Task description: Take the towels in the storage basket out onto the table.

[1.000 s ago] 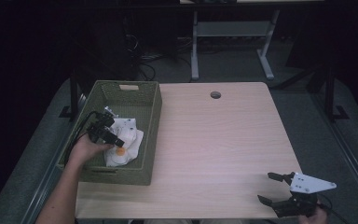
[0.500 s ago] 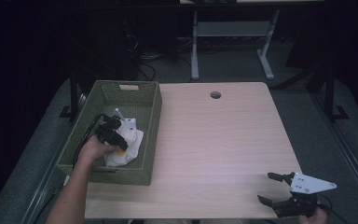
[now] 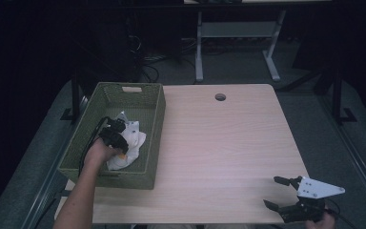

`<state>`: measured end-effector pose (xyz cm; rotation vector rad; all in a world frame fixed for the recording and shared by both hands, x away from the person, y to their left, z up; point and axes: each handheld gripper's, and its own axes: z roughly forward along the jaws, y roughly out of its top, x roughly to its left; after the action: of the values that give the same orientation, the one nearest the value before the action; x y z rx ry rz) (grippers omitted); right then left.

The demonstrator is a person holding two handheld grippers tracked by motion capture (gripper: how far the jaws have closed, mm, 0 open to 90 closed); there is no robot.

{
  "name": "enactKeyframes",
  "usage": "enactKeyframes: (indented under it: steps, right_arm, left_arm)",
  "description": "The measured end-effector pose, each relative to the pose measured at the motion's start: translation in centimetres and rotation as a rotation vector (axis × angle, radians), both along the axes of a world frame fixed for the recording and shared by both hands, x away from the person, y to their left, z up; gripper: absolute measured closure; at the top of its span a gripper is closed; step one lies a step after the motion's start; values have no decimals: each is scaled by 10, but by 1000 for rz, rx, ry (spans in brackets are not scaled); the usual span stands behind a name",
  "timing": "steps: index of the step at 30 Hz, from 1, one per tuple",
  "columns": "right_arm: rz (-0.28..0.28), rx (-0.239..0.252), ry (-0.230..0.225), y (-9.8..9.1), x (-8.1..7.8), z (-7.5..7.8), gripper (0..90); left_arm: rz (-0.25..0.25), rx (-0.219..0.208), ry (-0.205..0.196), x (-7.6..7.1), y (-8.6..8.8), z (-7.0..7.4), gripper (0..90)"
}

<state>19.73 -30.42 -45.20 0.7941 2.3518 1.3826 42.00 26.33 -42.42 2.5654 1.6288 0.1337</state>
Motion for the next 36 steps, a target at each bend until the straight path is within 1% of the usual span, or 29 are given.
enactKeyframes:
  steps: [7, 12, 16, 22, 25, 26, 27, 28, 29, 30, 31, 33, 35, 36]
  right_arm:
    - [-1, 2, 0, 0, 0, 0, 138]
    - [1, 2, -6, 0, 0, 0, 138]
    - [-2, 1, -4, 0, 0, 0, 138]
    - [-7, 0, -4, 0, 0, 0, 138]
    - [-8, 2, -11, -1, 0, 0, 138]
    - [-8, 2, -11, -1, 0, 0, 138]
    - [-10, 4, -14, -1, 0, 0, 138]
    - [-15, 4, -10, -1, 0, 0, 138]
    - [-15, 3, -10, -1, 0, 0, 138]
    - [-15, 2, -11, -1, -1, 0, 138]
    - [-17, 4, -9, -1, -1, 1, 138]
    - [-17, 5, -7, -2, -1, 1, 138]
    - [-16, 9, -14, -2, -1, 0, 138]
    - [-20, 7, -8, -2, -1, 0, 138]
  left_arm:
    - [-12, 8, 2, 0, -2, 0, 695]
    - [-20, 14, 7, -1, -3, 1, 731]
    - [-22, -3, -4, -2, -2, 4, 752]
    - [-17, -55, -34, -6, 3, 14, 756]
    - [-33, -58, -54, -9, 4, 20, 756]
    - [-33, -58, -54, -9, 4, 20, 756]
    - [-37, -74, -64, -12, 4, 25, 756]
    - [-37, -74, -64, -12, 4, 25, 757]
    - [-37, -84, -80, -15, 5, 29, 757]
    - [-37, -87, -82, -16, 5, 32, 757]
    - [-31, -97, -94, -17, 6, 34, 757]
    - [-29, -121, -102, -19, 9, 38, 758]
    - [-21, -145, -118, -22, 12, 42, 758]
    - [-19, -157, -127, -23, 13, 44, 758]
